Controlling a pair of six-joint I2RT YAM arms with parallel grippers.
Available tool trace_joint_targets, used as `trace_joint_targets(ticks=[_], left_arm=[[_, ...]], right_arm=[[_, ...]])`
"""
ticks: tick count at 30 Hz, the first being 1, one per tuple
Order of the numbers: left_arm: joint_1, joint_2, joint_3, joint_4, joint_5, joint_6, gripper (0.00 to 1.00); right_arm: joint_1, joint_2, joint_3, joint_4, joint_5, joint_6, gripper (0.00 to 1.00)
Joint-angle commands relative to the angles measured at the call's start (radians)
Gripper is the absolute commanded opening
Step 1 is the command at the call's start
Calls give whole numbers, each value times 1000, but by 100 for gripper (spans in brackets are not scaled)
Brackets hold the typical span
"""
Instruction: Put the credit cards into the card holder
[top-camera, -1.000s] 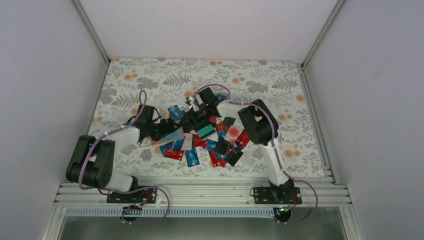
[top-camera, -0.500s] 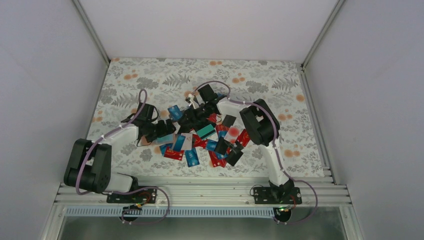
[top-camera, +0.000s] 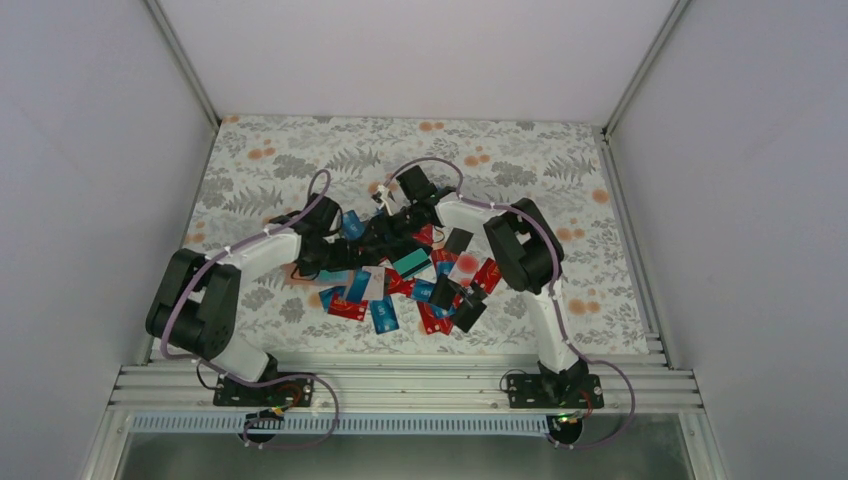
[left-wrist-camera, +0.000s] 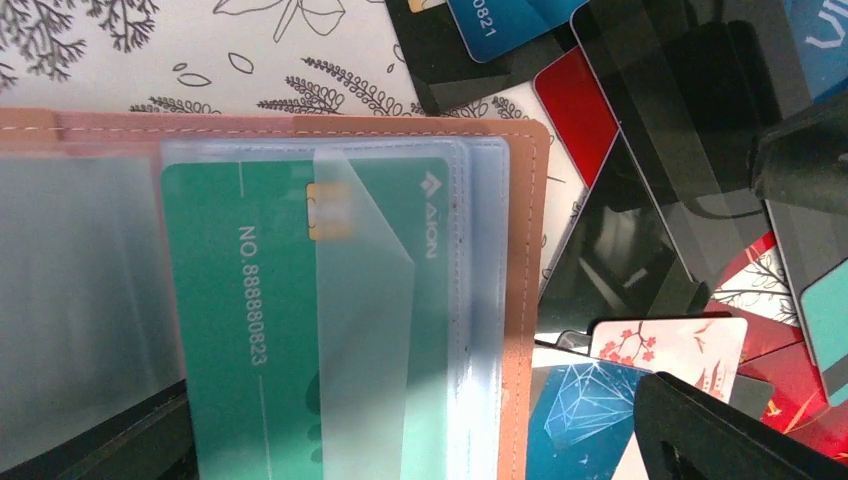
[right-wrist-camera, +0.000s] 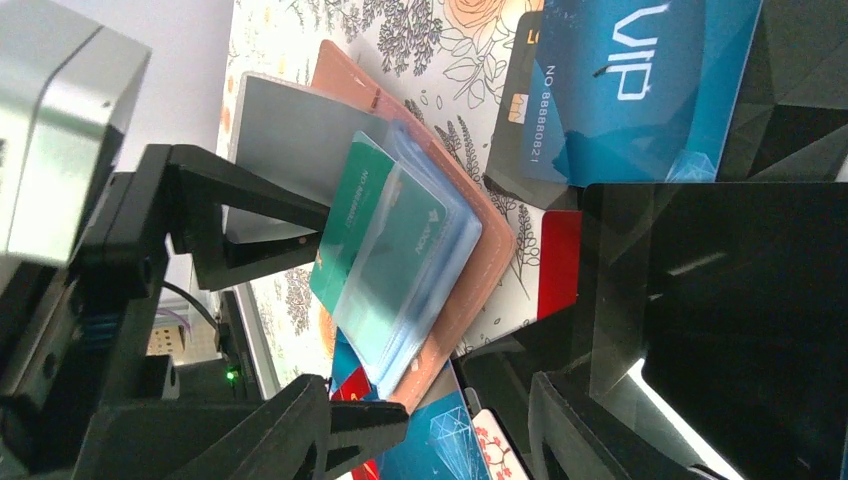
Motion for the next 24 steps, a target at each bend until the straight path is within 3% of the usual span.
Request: trace_joint_targets(ticks=[1, 8, 13, 17, 21, 24], left_arm=[[-35, 4, 53, -110, -131, -3, 100], [-51, -16, 90, -180, -81, 12, 100], [-52, -18, 97, -170, -143, 13, 99], [-52, 7, 74, -126, -174, -9, 83], [-51, -9, 46, -89, -197, -38, 55], [-51, -28, 25, -78, -225, -51, 41]], right_arm=[[0, -58, 2, -14, 26, -23, 52], [0, -71, -13, -8, 28, -23, 53], [1, -76, -35, 30, -2, 0, 53], [8, -85, -63, 80, -43, 34, 52], [22, -101, -93, 115, -53, 57, 50], [35, -108, -112, 152, -62, 82, 49]])
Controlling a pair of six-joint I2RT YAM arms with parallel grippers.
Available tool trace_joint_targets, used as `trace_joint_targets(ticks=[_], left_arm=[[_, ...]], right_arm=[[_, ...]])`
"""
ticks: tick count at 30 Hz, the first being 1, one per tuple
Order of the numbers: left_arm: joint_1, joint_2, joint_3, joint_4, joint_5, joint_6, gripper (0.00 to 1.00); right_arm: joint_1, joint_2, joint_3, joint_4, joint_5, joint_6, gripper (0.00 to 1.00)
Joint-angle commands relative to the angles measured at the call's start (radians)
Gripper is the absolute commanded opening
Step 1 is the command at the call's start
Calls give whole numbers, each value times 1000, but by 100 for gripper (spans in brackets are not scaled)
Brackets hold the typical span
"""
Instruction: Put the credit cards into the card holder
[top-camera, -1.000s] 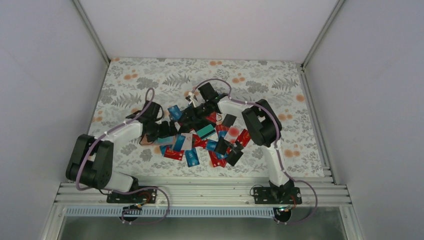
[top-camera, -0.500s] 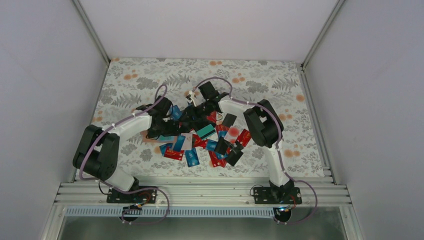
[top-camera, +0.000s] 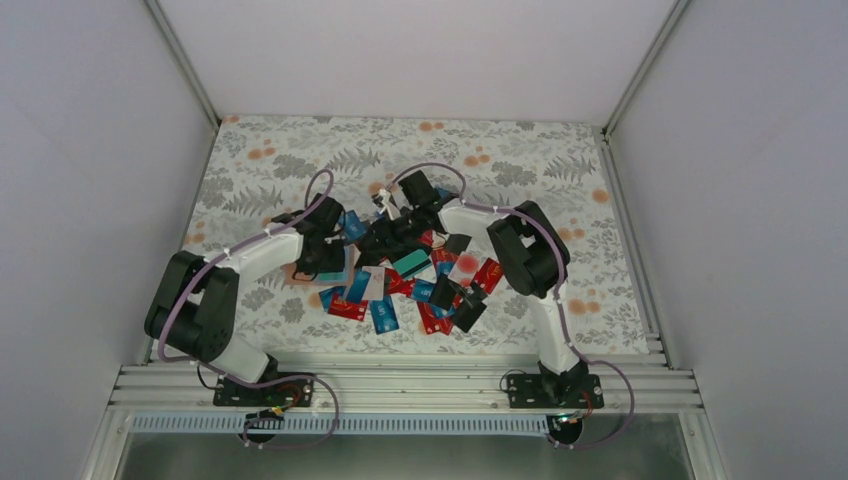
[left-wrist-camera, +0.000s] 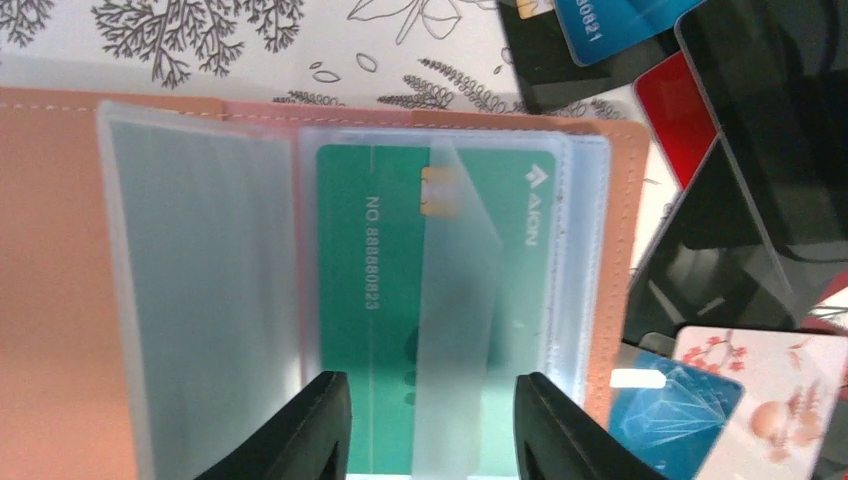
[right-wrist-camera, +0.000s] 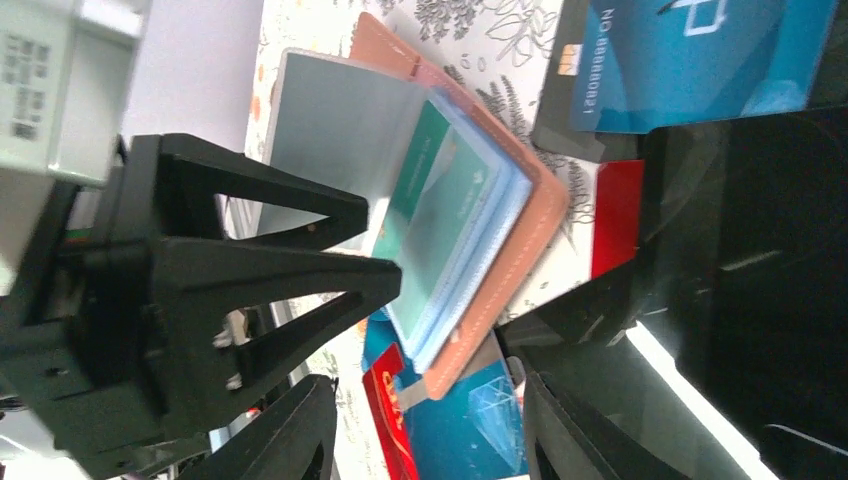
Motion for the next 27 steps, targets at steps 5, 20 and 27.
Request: trace_joint_targets(ticks=[5, 20, 27], left_arm=[[-1, 3, -50, 42, -96, -51, 30], [4, -41, -82, 88, -90, -46, 21], [3, -24, -94, 128, -61, -24, 18]], right_arm=[[61, -45, -18, 98, -45, 60, 48], [123, 36, 40, 123, -51, 105, 45], [125, 63, 62, 120, -50, 110, 44]])
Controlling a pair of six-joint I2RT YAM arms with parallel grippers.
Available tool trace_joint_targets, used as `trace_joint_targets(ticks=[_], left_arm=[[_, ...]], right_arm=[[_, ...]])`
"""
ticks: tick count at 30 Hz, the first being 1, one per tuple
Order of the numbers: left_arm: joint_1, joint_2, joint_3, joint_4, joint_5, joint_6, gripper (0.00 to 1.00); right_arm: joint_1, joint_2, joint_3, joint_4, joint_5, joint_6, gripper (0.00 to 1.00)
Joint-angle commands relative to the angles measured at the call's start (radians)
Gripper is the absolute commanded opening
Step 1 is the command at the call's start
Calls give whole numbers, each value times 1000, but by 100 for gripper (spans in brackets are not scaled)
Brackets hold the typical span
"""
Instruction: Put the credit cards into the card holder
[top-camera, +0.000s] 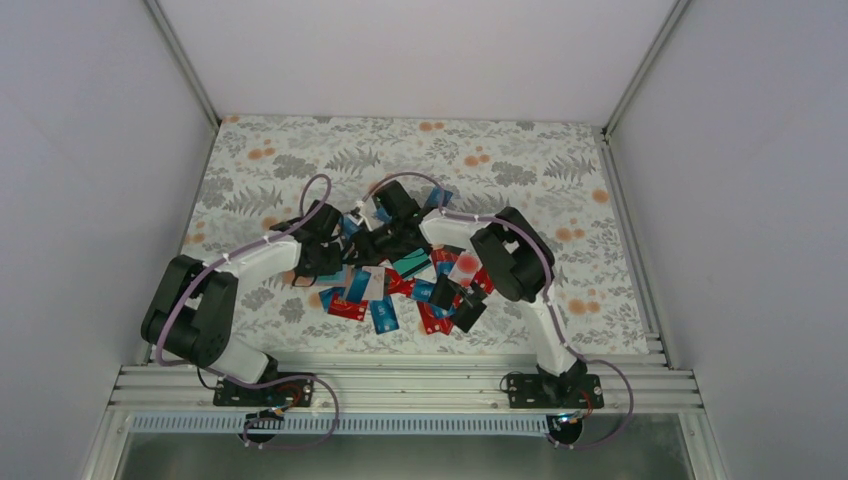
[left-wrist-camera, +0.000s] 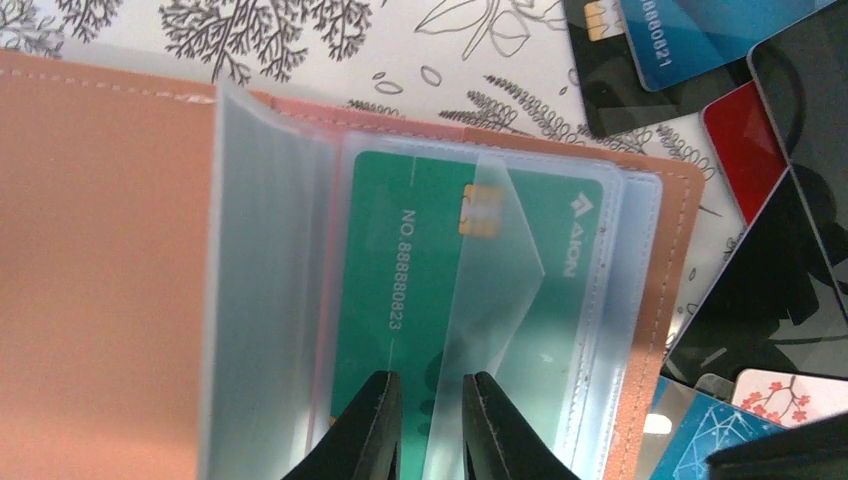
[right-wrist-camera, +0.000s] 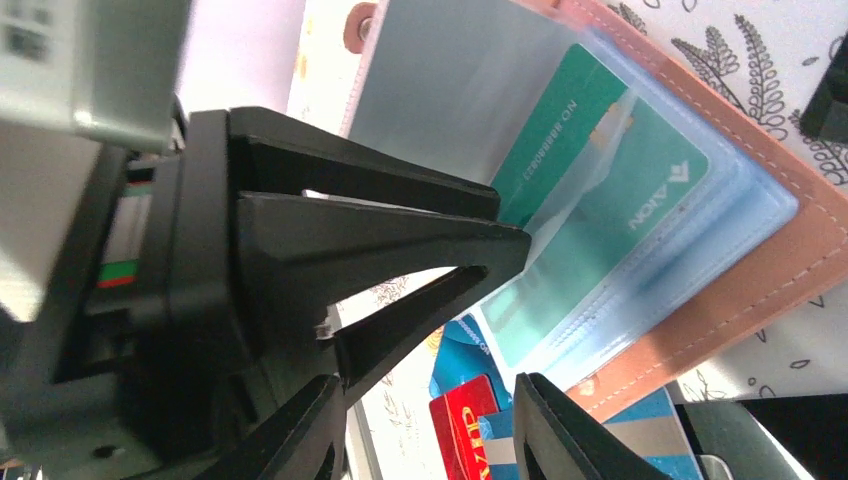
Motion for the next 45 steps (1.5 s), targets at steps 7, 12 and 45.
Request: trace_joint_targets(ticks=[7, 12, 45], left_arm=[[-4, 3, 12, 32, 23, 30, 35], [-19, 13, 24, 19, 14, 38, 35], [-93, -2, 57, -49, -82, 9, 2]], right_arm=[[11, 34, 44, 5, -9, 4, 44], [11, 34, 44, 3, -9, 0, 44], [-4, -3, 9, 27, -28, 13, 43]])
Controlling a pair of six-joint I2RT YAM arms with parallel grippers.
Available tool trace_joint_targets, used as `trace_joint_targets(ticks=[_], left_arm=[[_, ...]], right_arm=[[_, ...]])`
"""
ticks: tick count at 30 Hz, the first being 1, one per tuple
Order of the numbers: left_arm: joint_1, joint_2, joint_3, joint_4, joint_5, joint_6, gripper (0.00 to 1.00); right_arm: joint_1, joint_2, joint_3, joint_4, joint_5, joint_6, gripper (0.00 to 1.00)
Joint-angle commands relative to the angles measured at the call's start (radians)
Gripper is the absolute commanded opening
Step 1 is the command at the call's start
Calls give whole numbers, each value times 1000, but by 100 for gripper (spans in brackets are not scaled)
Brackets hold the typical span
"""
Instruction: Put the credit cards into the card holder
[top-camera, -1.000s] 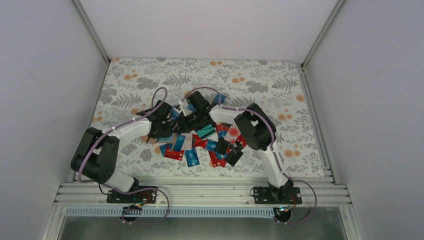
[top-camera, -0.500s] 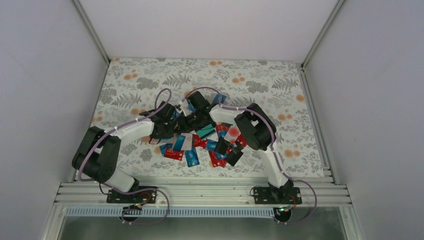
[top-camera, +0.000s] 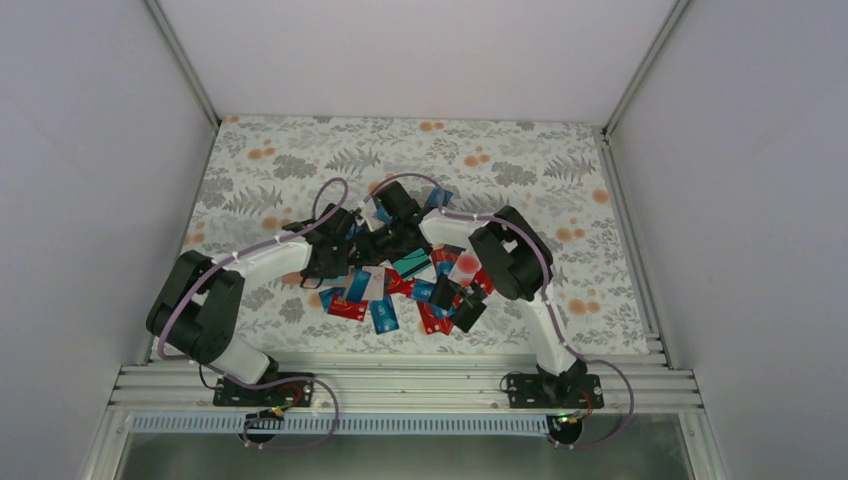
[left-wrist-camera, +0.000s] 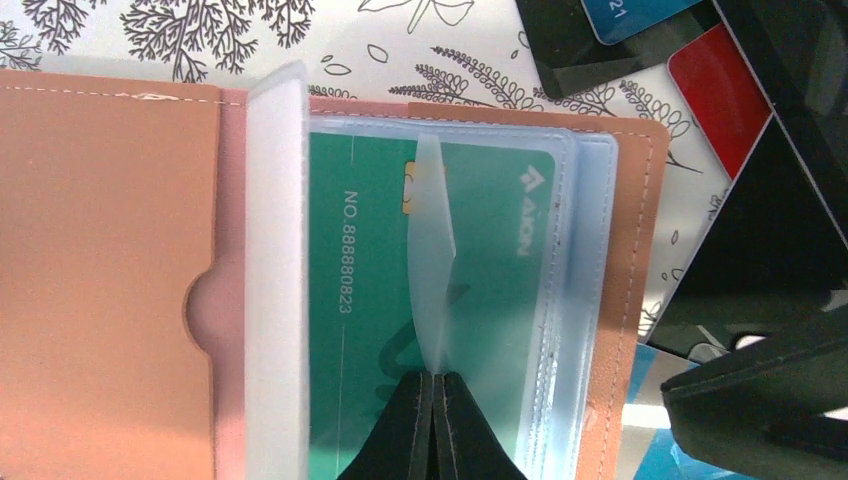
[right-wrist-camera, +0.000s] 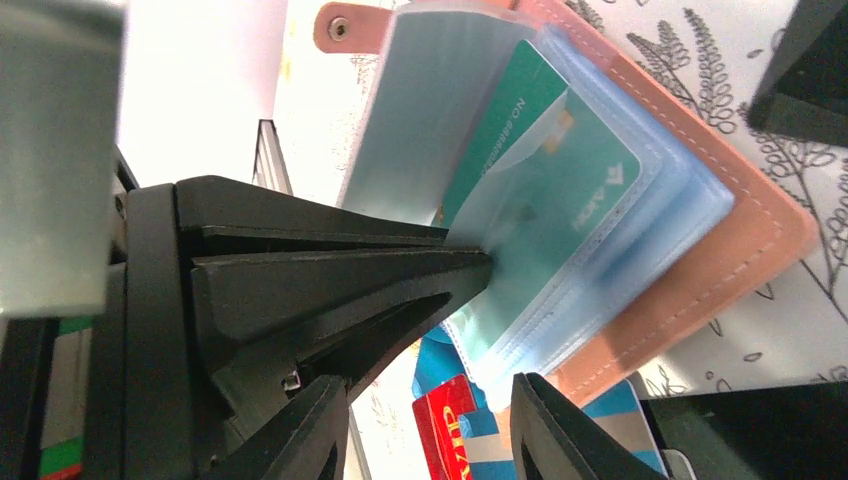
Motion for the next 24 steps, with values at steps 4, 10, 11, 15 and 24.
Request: trace_joint_targets(ticks=[4, 10, 11, 15, 24], left_arm=[[-5, -61, 34, -12, 24, -5, 2], [-2, -57, 37, -11, 26, -5, 2], [-2, -55, 36, -9, 27, -7, 2], [-3, -55, 32, -3, 33, -7, 2], [9, -68, 14, 15, 57, -1, 2]], right_arm=[[3, -17, -3, 71, -55, 33, 43], [3, -10, 2, 86, -55, 45, 43], [3, -7, 3, 86, -55, 45, 43], [3, 11, 11, 87, -48, 48, 43], [1, 35, 37, 86, -28, 41, 43]])
